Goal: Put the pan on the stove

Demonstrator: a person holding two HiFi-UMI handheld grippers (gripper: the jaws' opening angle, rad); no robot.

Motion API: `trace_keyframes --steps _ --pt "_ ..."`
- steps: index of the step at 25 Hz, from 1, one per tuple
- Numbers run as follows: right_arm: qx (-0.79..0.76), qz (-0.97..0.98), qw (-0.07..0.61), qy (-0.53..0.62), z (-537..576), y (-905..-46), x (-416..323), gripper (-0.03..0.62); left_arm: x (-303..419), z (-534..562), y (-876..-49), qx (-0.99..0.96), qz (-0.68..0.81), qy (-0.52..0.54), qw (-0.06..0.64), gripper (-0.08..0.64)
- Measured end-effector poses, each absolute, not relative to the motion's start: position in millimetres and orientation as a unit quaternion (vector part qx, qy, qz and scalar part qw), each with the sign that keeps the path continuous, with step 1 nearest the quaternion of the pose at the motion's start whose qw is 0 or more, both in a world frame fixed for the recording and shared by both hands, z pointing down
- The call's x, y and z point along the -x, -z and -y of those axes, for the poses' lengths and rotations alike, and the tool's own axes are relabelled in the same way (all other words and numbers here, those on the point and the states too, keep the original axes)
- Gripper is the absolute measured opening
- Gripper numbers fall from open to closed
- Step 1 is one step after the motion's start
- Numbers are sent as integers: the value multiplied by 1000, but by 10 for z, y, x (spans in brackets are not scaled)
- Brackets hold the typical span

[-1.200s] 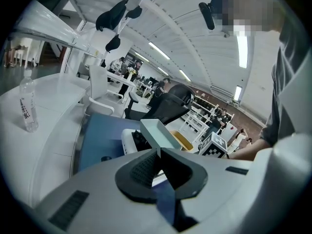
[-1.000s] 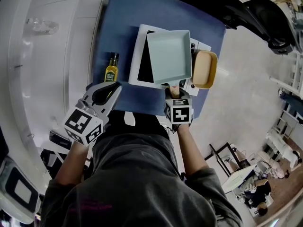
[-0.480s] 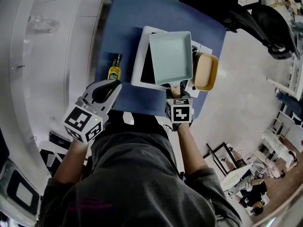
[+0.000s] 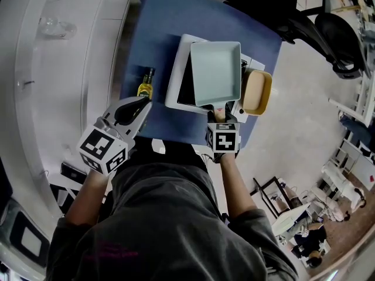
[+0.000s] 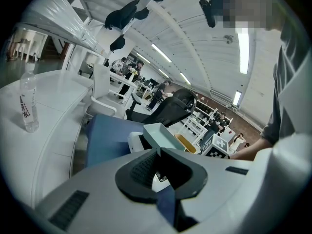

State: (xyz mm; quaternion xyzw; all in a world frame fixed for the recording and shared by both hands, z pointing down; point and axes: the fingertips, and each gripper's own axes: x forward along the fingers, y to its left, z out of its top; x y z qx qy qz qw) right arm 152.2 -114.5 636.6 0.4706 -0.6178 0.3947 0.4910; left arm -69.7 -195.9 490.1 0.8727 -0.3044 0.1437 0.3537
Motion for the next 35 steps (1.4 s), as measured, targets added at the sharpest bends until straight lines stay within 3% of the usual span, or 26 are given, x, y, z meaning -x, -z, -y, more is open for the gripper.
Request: trace_keyframes --steps 8,20,35 --pt "-471 623 480 -399 1189 -6322 -1487 118 711 1980 -4864 -874 306 -143 350 25" --pt "-466 667 433 -387 1242 -6118 -1422 232 544 1896 -4790 -879 300 -152 338 25" --pt "-466 714 373 -366 1092 -5704 -1561 244 196 1643 -4523 -889 300 -167 303 25"
